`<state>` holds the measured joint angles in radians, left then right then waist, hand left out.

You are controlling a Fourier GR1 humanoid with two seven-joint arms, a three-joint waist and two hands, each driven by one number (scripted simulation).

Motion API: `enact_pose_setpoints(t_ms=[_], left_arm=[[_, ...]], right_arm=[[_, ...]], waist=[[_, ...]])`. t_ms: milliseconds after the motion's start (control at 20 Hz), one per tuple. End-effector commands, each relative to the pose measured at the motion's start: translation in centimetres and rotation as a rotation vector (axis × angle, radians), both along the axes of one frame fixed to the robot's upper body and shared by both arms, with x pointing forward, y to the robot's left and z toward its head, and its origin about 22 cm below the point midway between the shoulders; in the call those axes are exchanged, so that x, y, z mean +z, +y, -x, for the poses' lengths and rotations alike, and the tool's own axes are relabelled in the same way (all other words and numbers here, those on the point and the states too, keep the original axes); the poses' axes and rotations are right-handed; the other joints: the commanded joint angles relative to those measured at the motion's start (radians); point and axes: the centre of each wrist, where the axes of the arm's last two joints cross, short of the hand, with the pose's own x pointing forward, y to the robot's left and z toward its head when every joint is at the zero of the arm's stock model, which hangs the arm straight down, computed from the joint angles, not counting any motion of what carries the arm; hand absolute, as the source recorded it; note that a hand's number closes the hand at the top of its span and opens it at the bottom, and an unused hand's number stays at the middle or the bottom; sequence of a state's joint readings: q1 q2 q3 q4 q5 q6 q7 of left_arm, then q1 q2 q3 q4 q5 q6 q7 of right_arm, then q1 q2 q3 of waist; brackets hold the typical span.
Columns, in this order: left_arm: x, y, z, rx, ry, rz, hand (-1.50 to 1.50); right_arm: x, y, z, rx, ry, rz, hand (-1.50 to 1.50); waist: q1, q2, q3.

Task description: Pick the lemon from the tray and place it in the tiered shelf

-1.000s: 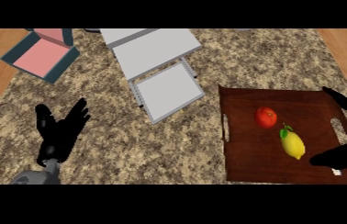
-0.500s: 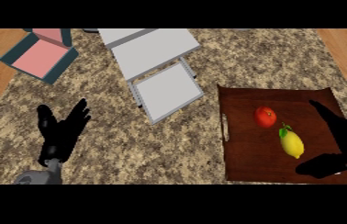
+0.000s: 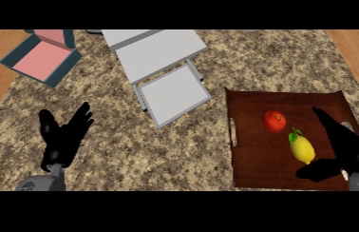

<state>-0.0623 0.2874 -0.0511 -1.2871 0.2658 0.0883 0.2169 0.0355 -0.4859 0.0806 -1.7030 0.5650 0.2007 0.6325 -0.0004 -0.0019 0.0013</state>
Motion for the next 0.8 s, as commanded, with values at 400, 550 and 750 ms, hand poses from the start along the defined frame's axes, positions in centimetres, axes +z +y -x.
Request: enact_pose_setpoints(t_ms=[400,550,750], left_arm=[[-0.5,1.3,1.2,0.004,0.019,0.011,0.0],[1.1,0.0,-0.5,-0.012,0.011,-0.008,0.0],[1.6,1.4,-0.3,-0.012,0.007,0.001,0.0]], right_arm=[[-5.2,-0.1,-2.0,-0.029,0.009,0.107,-1.5],[-5.1,-1.0,-2.1,-0.023,-0.003,0.094,-1.5],[-6.5,-1.3,-2.4,-0.021,-0.06,0.053,-1.5]], waist=[[0.003,0.002,-0.001],[0.001,0.002,-0.001],[0.002,0.002,-0.001]])
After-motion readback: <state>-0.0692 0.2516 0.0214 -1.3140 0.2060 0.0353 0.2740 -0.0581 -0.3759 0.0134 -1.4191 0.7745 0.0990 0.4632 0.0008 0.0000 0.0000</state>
